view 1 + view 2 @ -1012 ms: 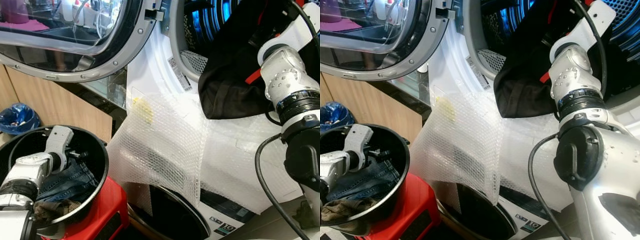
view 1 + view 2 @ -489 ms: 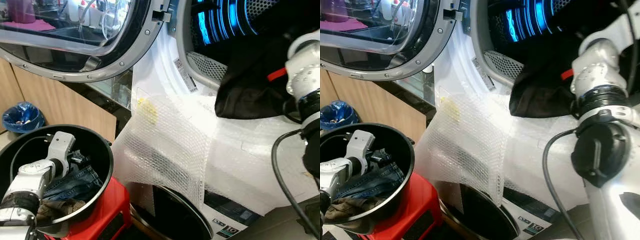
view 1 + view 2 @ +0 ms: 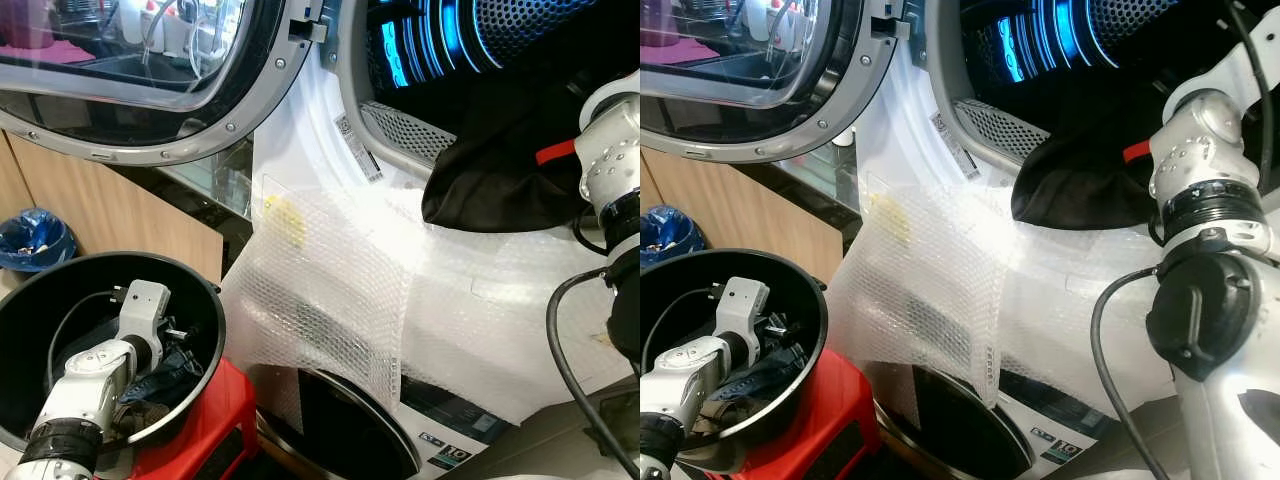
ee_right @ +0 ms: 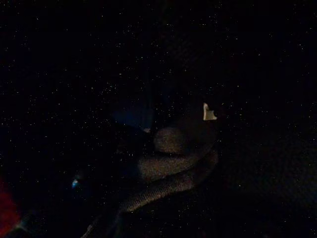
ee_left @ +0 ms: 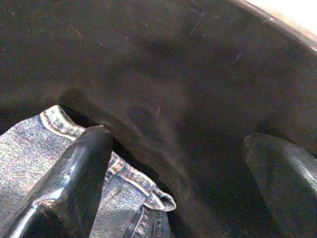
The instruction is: Clothes washing
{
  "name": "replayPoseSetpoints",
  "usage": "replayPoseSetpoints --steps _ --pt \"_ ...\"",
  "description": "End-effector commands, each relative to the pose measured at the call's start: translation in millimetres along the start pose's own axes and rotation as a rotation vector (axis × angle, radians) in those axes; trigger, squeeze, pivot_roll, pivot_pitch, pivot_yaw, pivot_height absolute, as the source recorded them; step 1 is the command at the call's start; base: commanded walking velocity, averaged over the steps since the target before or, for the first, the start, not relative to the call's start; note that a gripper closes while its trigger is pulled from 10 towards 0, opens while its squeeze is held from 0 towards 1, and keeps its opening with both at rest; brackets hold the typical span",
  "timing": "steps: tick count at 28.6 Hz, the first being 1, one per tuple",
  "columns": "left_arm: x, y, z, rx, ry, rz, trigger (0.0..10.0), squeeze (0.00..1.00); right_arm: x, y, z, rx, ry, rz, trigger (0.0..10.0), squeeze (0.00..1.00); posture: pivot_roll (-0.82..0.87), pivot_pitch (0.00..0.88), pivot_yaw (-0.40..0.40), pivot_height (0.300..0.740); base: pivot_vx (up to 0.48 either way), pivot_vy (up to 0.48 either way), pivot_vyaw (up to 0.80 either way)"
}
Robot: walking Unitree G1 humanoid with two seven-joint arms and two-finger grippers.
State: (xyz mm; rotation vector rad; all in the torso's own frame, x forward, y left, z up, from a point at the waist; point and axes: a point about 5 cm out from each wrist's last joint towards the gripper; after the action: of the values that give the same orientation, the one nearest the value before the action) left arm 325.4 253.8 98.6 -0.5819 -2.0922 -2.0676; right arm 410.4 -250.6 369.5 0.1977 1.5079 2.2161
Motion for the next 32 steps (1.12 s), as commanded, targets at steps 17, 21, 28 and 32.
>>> replayPoseSetpoints --steps 17,21,28,32 --pt "-3.3 5 -26.2 0.040 -0.047 -0.016 10.0 0.00 -1.6 -16 -13.7 0.091 0.005 0.061 10.0 1.00 0.10 0.069 -0.179 0.740 0.000 0.000 0.00" --pt "-4.4 5 -28.3 0.048 -0.049 -0.017 10.0 0.00 -1.3 -15 -9.3 0.114 0.049 0.057 10.0 1.00 0.08 0.064 -0.178 0.740 0.000 0.000 0.00" --pt "-6.1 3 -32.5 0.055 -0.052 -0.014 10.0 0.00 1.7 -15 8.8 0.312 0.231 0.009 10.0 0.00 0.07 0.058 -0.176 0.740 0.000 0.000 0.00" --pt "-7.5 2 -35.0 0.054 -0.059 -0.009 10.0 0.00 1.3 -9 7.7 0.475 0.219 -0.052 10.0 1.00 0.05 0.059 -0.171 0.740 0.000 0.000 0.00"
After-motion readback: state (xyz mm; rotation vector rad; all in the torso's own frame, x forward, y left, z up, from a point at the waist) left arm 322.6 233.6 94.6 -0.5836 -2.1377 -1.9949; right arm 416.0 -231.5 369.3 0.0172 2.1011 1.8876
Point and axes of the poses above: a point about 5 cm out from each wrist's last joint towards the gripper, its own x axis pointing back from the gripper into the wrist, its own y axis along the axis of the wrist's last joint, z = x × y, and after that the axes turned 3 degrees about x, right-handed
